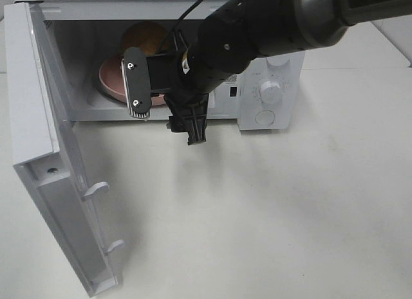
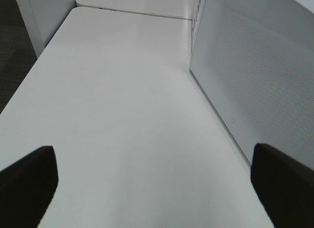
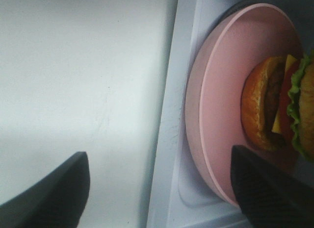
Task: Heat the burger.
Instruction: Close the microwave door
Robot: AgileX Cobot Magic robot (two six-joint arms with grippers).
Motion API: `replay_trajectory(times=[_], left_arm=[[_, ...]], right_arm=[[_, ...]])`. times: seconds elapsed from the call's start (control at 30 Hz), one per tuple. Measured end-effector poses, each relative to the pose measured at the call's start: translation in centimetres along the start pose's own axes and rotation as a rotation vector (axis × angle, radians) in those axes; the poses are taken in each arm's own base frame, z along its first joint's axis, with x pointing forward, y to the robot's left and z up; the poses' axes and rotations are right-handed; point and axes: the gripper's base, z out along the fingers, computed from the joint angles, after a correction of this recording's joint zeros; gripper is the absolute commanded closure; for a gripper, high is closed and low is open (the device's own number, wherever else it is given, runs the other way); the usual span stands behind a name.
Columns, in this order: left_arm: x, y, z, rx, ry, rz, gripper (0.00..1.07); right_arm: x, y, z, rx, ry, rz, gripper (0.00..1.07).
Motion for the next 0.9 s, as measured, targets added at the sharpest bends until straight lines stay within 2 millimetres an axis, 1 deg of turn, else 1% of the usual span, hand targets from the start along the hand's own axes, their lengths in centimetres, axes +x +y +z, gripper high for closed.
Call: replay_trajectory(times=[0.03, 0.07, 0.1, 0.13, 0.17, 0.2, 0.23, 0.27, 0.3, 0.33, 0.37, 0.4, 0.43, 0.47, 0.5, 0.53, 0.57, 0.6, 0.67, 0.7, 0.73, 0.77, 0.8, 0.83, 0.87, 0.9], left_arm=[[0.0, 0.0, 0.0, 0.0, 0.0, 0.0, 0.06], [0.0, 0.0, 0.0, 0.0, 0.0, 0.0, 0.06], [0.0, 0.0, 0.0, 0.0, 0.0, 0.0, 0.06], [0.0, 0.0, 0.0, 0.0, 0.0, 0.0, 0.06], [0.0, 0.0, 0.0, 0.0, 0.0, 0.0, 0.06], [0.0, 0.0, 0.0, 0.0, 0.0, 0.0, 0.06], [0.0, 0.0, 0.0, 0.0, 0.0, 0.0, 0.06], [0.0, 0.0, 0.0, 0.0, 0.0, 0.0, 0.06], [0.0, 0.0, 0.0, 0.0, 0.0, 0.0, 0.06], [0.0, 0.0, 0.0, 0.0, 0.0, 0.0, 0.06], [0.0, 0.0, 0.0, 0.0, 0.0, 0.0, 0.06], [0.0, 0.0, 0.0, 0.0, 0.0, 0.0, 0.06], [0.0, 0.0, 0.0, 0.0, 0.0, 0.0, 0.06], [0.0, 0.0, 0.0, 0.0, 0.0, 0.0, 0.06], [0.0, 0.0, 0.0, 0.0, 0.0, 0.0, 0.06], [0.0, 0.0, 0.0, 0.0, 0.0, 0.0, 0.06], [0.0, 0.0, 0.0, 0.0, 0.0, 0.0, 0.06], [0.0, 0.0, 0.0, 0.0, 0.0, 0.0, 0.06], [0.0, 0.0, 0.0, 0.0, 0.0, 0.0, 0.06], [0.0, 0.0, 0.0, 0.0, 0.0, 0.0, 0.06], [0.0, 0.0, 0.0, 0.0, 0.0, 0.0, 0.06], [0.0, 0.0, 0.0, 0.0, 0.0, 0.0, 0.06], [0.0, 0.0, 0.0, 0.0, 0.0, 0.0, 0.06], [0.0, 0.0, 0.0, 0.0, 0.0, 0.0, 0.06], [0.0, 0.0, 0.0, 0.0, 0.0, 0.0, 0.06], [0.0, 0.0, 0.0, 0.0, 0.0, 0.0, 0.06]], right_arm=[[0.2, 0.5, -0.9, 0.001, -0.004, 0.023, 0.29], [0.2, 0.5, -0.9, 0.001, -0.004, 0.023, 0.29], [0.4, 0.8, -1.8, 0.004, -0.007, 0.053, 0.29], [0.6, 1.0, -2.3, 0.005, -0.008, 0.073, 0.29], [0.6, 1.0, -2.3, 0.005, -0.008, 0.073, 0.29], [0.8, 1.3, -3.4, 0.009, -0.01, 0.112, 0.29], [0.9, 1.6, -3.9, 0.008, -0.01, 0.132, 0.29], [0.9, 1.6, -3.9, 0.008, -0.01, 0.132, 0.29], [1.3, 2.2, -4.8, 0.001, -0.007, 0.164, 0.29], [1.3, 2.2, -4.8, 0.001, -0.007, 0.164, 0.29], [1.4, 2.5, -5.3, 0.001, -0.007, 0.185, 0.3], [1.7, 3.0, -6.3, 0.001, -0.007, 0.23, 0.3], [1.7, 3.0, -6.3, 0.001, -0.007, 0.23, 0.3], [2.0, 3.4, -7.4, 0.003, -0.009, 0.293, 0.31], [2.0, 3.4, -7.4, 0.003, -0.009, 0.293, 0.31], [2.1, 3.7, -7.9, 0.0, -0.006, 0.325, 0.31], [2.5, 4.4, -8.8, -0.014, 0.009, 0.382, 0.31], [2.5, 4.4, -8.8, -0.014, 0.009, 0.382, 0.31], [3.1, 5.2, -10.2, -0.036, 0.039, 0.486, 0.31], [3.1, 5.2, -10.2, -0.036, 0.039, 0.486, 0.31], [3.5, 5.8, -11.1, -0.053, 0.066, 0.559, 0.31], [3.5, 5.8, -11.1, -0.053, 0.066, 0.559, 0.31], [4.0, 6.5, -12.2, -0.069, 0.098, 0.644, 0.31], [4.2, 6.8, -12.7, -0.078, 0.116, 0.687, 0.31], [4.2, 6.8, -12.7, -0.078, 0.116, 0.687, 0.31], [4.6, 7.4, -13.6, -0.091, 0.15, 0.76, 0.31]])
